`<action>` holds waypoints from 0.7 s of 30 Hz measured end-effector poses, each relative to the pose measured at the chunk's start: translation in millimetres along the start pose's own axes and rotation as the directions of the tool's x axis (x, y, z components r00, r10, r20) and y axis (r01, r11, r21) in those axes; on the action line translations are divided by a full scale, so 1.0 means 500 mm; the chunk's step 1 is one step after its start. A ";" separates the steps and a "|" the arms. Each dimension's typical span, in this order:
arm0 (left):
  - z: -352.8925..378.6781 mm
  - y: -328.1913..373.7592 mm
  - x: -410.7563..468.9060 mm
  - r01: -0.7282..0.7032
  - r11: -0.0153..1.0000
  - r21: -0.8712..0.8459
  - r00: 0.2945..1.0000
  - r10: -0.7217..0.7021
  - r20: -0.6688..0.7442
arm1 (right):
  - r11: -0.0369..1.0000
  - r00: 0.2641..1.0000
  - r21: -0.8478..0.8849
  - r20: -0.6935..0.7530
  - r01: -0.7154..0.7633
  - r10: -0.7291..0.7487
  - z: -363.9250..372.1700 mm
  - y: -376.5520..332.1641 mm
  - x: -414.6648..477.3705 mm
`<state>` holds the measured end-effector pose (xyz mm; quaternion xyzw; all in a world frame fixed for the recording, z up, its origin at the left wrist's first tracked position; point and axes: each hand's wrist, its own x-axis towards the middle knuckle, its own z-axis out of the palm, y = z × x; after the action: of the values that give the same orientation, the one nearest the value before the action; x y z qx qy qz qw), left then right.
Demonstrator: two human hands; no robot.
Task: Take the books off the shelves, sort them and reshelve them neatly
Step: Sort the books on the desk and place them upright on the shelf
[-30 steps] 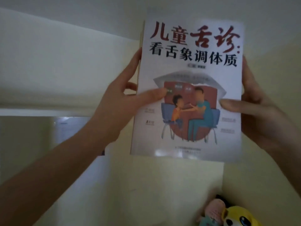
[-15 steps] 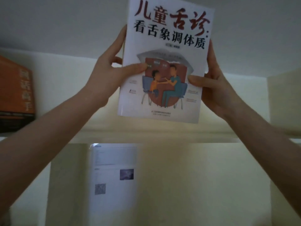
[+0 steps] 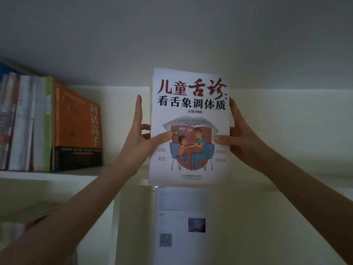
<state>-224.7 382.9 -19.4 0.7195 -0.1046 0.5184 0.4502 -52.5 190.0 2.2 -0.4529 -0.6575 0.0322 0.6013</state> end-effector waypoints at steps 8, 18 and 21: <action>-0.031 -0.040 0.024 0.000 1.000 0.024 1.000 0.001 -0.030 | 0.999 0.997 -0.040 0.062 -0.034 0.037 0.003 0.043 0.053; -0.084 -0.108 0.056 -0.016 0.990 0.138 0.984 0.040 -0.176 | 0.981 0.965 -0.060 0.176 -0.186 0.194 0.014 0.130 0.170; -0.099 -0.129 0.062 -0.042 0.994 0.102 0.974 0.064 -0.218 | 0.972 0.946 -0.133 0.240 -0.192 0.220 0.028 0.163 0.210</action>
<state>-203.4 467.0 -25.2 0.6755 -0.0478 0.6113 0.4095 -4.6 311.8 30.6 -0.5431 -0.6788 0.1168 0.4802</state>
